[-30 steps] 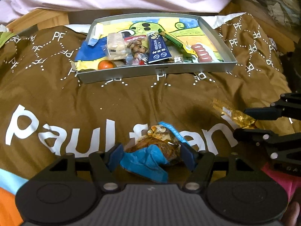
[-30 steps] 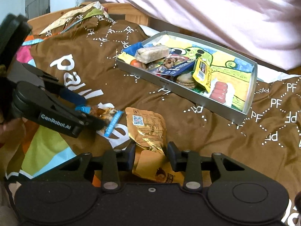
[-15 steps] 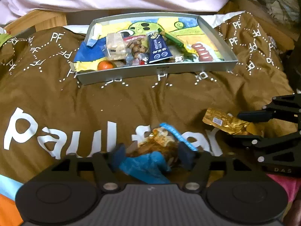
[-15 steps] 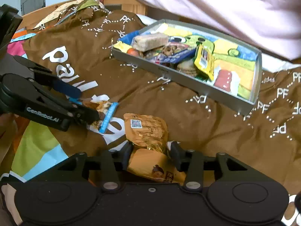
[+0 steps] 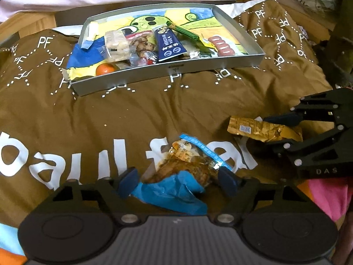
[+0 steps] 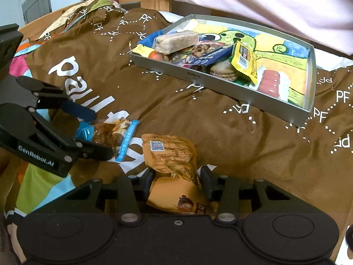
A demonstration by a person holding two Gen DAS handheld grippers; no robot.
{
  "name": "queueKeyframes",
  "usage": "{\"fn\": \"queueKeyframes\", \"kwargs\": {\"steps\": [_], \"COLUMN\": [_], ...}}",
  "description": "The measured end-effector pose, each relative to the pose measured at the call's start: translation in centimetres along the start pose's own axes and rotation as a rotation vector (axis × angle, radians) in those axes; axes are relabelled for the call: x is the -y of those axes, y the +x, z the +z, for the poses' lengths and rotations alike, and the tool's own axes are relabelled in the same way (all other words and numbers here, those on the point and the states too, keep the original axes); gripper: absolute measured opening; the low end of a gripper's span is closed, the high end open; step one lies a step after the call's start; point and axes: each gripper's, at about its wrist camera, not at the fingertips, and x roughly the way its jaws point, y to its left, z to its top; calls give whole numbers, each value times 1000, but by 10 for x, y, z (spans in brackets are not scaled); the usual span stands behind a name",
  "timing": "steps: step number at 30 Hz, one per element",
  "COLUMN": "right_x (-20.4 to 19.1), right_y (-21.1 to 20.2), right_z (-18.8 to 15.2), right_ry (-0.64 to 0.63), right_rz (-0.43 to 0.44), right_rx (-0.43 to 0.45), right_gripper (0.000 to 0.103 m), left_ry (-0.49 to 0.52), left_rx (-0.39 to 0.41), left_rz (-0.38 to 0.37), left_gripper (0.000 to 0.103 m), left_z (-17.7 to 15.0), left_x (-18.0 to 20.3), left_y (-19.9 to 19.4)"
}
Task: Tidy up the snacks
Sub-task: 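Lift the blue nut pack with the left tool while the right tool lifts the gold pack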
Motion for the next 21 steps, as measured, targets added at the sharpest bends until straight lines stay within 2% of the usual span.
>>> {"fn": "queueKeyframes", "kwargs": {"steps": [5, 14, 21], "right_x": [-8, -10, -10], "right_y": [-4, -11, -11], "right_z": [-2, -1, -1], "right_ry": [-32, -41, -52], "right_rz": [-22, -43, -63], "right_rx": [19, 62, 78], "right_gripper": [42, 38, 37], "left_ry": [9, -13, -25], "left_rx": [6, 18, 57], "left_rz": [18, 30, -1], "left_gripper": [70, 68, 68], "left_z": [-3, -1, 2], "left_x": [10, 13, 12], "left_y": [-6, -11, -17]}}
